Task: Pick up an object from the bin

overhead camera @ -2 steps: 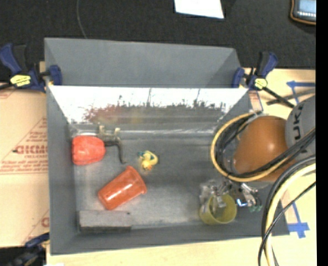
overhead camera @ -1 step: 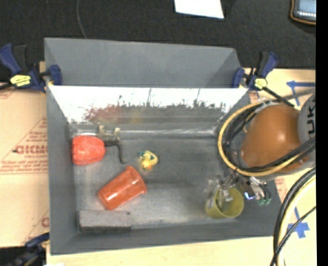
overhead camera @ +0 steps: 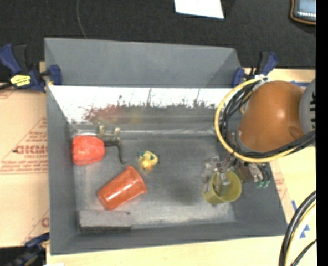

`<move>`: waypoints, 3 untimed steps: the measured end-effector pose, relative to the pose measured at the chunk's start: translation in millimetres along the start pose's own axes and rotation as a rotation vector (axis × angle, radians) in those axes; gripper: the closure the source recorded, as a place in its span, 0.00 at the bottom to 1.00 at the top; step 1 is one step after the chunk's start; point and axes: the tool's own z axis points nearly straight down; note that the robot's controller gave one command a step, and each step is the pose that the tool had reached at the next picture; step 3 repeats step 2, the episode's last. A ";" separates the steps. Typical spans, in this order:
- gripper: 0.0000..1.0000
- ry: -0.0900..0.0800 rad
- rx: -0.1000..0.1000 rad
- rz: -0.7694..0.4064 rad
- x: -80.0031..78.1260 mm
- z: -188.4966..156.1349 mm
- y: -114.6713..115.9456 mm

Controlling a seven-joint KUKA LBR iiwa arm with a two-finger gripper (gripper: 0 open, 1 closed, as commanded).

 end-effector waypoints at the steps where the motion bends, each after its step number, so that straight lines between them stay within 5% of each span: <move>1: 1.00 0.004 0.001 0.008 31.5 -61.0 -13.3; 3: 1.00 0.013 -0.004 -0.011 25.2 -72.6 -10.1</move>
Offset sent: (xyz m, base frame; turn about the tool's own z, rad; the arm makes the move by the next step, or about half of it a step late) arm -0.0084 -0.0046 0.1067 -0.0563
